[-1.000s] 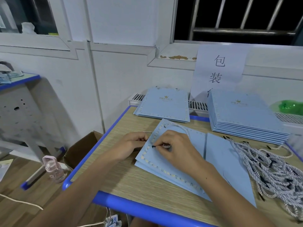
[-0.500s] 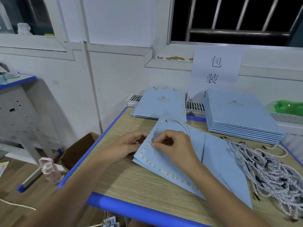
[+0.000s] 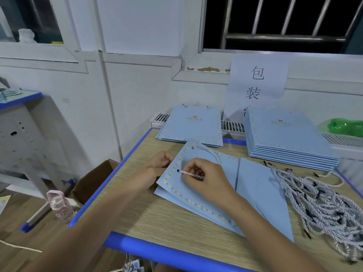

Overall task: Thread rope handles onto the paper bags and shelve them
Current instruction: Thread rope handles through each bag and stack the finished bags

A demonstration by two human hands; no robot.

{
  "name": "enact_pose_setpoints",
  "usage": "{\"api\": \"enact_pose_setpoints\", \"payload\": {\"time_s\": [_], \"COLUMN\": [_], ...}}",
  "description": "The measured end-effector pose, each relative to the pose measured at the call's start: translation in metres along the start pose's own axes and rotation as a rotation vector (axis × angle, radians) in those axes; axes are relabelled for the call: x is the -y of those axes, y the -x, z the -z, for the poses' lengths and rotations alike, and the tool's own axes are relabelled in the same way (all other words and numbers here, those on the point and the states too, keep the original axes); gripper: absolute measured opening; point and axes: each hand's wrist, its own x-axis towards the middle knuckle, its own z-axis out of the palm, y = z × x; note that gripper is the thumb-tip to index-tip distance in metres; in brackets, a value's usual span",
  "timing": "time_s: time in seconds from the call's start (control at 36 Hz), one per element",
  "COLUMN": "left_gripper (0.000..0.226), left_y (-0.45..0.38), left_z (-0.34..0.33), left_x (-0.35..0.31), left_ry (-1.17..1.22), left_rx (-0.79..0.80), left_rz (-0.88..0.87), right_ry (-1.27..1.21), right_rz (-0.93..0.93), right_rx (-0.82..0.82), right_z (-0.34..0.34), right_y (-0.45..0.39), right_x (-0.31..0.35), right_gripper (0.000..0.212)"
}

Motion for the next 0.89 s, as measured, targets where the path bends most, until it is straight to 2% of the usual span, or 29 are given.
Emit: {"api": "enact_pose_setpoints", "payload": {"time_s": [0.17,0.28,0.44,0.64,0.72,0.78,0.89], "left_gripper": [0.032,0.030,0.023,0.026,0.021,0.011,0.020], "left_y": [-0.003,-0.005,-0.002,-0.003,-0.004,-0.004,-0.002], "left_z": [-0.006,-0.005,-0.002,-0.007,-0.007,-0.007,-0.008], "left_x": [0.004,0.008,0.010,0.011,0.009,0.007,0.006], "left_ry": [0.168,0.070,-0.127,-0.035,-0.033,-0.061,-0.057], "left_rx": [-0.048,-0.104,-0.104,-0.306,-0.370,-0.338,-0.286], "left_rz": [0.008,0.004,-0.016,0.059,0.090,0.059,0.047], "right_ry": [0.073,0.109,0.101,-0.075,-0.105,-0.105,-0.123], "right_rz": [0.020,0.036,0.036,-0.104,-0.121,-0.129,-0.129], "right_rx": [0.063,0.079,0.099,0.069,0.062,0.060,0.040], "right_z": [-0.002,-0.005,-0.007,-0.005,-0.006,-0.006,-0.006], "right_y": [-0.001,0.001,0.002,0.001,0.001,0.001,0.000], "right_x": [-0.002,-0.003,-0.004,0.001,0.001,0.002,0.001], "right_gripper": [0.009,0.019,0.018,0.020,0.020,0.019,0.019]}}
